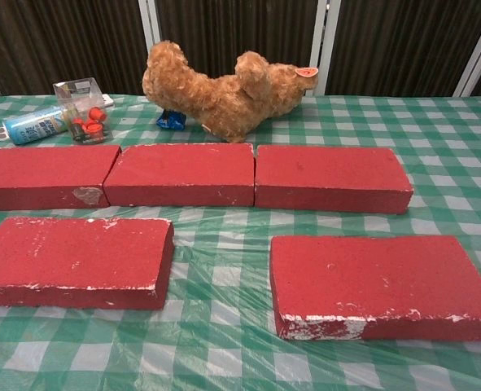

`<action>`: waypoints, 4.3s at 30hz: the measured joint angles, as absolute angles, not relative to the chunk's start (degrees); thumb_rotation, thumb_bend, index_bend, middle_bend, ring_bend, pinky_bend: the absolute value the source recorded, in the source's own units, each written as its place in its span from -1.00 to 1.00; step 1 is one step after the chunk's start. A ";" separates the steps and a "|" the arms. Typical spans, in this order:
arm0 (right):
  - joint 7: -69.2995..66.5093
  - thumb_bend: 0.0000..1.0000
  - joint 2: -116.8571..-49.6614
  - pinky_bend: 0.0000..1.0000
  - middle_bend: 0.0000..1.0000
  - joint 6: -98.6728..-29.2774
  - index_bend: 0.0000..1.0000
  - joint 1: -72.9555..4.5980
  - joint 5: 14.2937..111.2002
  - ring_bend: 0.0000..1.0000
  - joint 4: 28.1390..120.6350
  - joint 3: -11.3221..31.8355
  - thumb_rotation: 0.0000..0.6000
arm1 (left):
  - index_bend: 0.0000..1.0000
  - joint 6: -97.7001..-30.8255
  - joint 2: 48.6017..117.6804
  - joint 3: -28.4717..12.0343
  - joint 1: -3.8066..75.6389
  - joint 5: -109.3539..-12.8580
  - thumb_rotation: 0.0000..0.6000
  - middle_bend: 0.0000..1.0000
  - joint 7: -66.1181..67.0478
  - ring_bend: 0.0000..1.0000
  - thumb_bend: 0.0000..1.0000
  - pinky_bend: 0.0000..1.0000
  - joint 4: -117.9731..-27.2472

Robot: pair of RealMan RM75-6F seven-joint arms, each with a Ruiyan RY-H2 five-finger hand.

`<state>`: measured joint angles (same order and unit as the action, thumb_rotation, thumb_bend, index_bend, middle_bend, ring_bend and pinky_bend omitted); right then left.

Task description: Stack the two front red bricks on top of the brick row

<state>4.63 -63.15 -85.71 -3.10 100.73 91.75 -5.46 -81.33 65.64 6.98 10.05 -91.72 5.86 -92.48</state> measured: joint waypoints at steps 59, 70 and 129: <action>5.75 -0.70 -63.81 -1.00 -1.00 -83.98 -1.00 -3.85 100.42 -1.00 92.19 -5.63 1.00 | -1.00 -43.18 67.90 4.20 38.96 -88.78 1.00 -1.00 -9.18 -1.00 -0.44 -1.00 -93.69; 5.86 -0.70 -63.84 -1.00 -1.00 -83.89 -1.00 -3.86 100.13 -1.00 92.18 -5.51 1.00 | -1.00 -42.55 68.31 4.59 39.56 -87.95 1.00 -1.00 -9.09 -1.00 -0.44 -1.00 -92.98; 7.22 -0.70 -64.24 -1.00 -1.00 -83.30 -1.00 -3.86 99.79 -1.00 92.47 -5.68 1.00 | -0.72 -43.17 71.33 6.02 39.74 -87.32 1.00 0.44 -9.33 0.11 -0.42 0.21 -88.34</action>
